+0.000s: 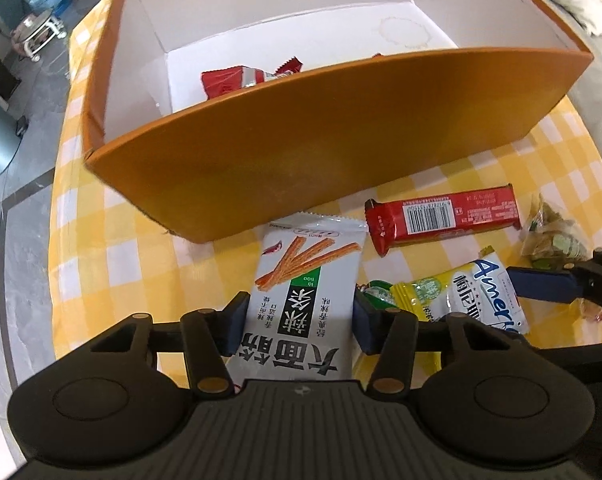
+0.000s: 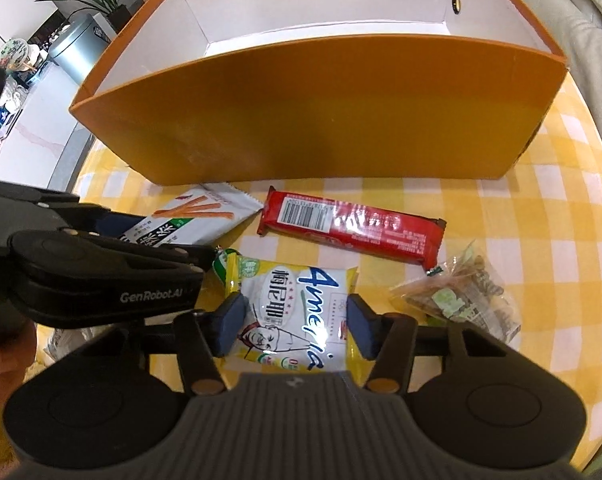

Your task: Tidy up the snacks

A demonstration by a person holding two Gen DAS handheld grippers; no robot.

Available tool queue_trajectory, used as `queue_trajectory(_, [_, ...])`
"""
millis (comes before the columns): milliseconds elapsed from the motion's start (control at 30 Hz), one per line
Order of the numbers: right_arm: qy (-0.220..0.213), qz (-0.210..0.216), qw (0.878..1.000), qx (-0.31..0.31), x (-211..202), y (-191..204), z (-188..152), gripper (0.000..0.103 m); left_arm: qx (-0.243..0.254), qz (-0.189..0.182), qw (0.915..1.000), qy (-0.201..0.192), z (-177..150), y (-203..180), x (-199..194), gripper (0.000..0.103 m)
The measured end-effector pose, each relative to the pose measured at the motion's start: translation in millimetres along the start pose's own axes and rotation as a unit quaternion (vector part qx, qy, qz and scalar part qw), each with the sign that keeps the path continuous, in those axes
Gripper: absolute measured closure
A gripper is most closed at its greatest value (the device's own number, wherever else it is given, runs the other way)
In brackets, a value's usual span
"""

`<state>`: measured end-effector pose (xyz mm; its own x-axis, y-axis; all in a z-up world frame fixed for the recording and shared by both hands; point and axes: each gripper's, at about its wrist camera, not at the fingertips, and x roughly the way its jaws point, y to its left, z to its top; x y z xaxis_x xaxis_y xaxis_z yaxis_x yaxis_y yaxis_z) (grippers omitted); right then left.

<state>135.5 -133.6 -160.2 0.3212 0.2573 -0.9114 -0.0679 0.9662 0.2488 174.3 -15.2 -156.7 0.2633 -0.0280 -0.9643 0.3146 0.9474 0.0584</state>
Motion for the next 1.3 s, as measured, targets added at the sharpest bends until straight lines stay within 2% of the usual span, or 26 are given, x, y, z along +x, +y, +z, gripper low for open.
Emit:
queue_trajectory(100, [-0.002,-0.002,1.000,0.002,-4,-2,-1,0.052,-0.013,-0.001,0.9999,-0.006,-4,1,-7,0.045])
queue_trajectory(133, [-0.003,0.000,1.000,0.003,-6,-2,-2,0.059,-0.020,-0.003,0.9998,-0.008,-6,2,-10,0.045])
queue_trajectory(200, [-0.004,-0.003,1.000,0.005,-11,-3,-1,0.086,-0.030,-0.004,0.9994,-0.014,-9,3,-15,0.045])
queue_trajectory(333, [0.001,0.006,1.000,0.015,-13,-10,-1,0.103,-0.040,-0.001,0.9988,-0.028,-17,0,-26,0.045])
queue_trajectory(733, [-0.023,0.043,0.998,0.043,-40,-22,-18,0.103,-0.061,-0.006,0.9965,-0.056,-40,-11,-56,0.046])
queue_trajectory(900, [-0.037,0.042,0.998,0.024,-51,-18,-24,0.103,-0.059,-0.003,0.9962,-0.064,-44,-15,-63,0.046])
queue_trajectory(967, [-0.040,0.042,0.998,0.007,-49,-14,-26,0.092,-0.060,0.001,0.9961,-0.065,-45,-15,-64,0.046])
queue_trajectory(1000, [-0.045,0.041,0.998,-0.004,-47,-10,-27,0.070,-0.060,0.007,0.9960,-0.066,-45,-15,-64,0.046])
queue_trajectory(1033, [-0.049,0.033,0.998,-0.010,-45,-7,-28,0.057,-0.059,0.014,0.9960,-0.067,-46,-14,-64,0.046])
queue_trajectory(1100, [-0.049,0.018,0.999,-0.010,-38,-7,-27,0.046,-0.063,0.023,0.9953,-0.070,-48,-9,-64,0.046])
queue_trajectory(1133, [-0.048,0.019,0.999,-0.002,-35,-9,-26,0.037,-0.069,0.023,0.9949,-0.070,-49,-5,-65,0.046])
queue_trajectory(1200, [-0.044,0.032,0.998,0.029,-27,-16,-22,0.028,-0.082,0.020,0.9938,-0.072,-51,2,-65,0.046])
queue_trajectory(1300, [-0.029,0.036,0.997,0.060,-16,-22,-18,0.024,-0.089,0.019,0.9926,-0.080,-51,8,-67,0.046])
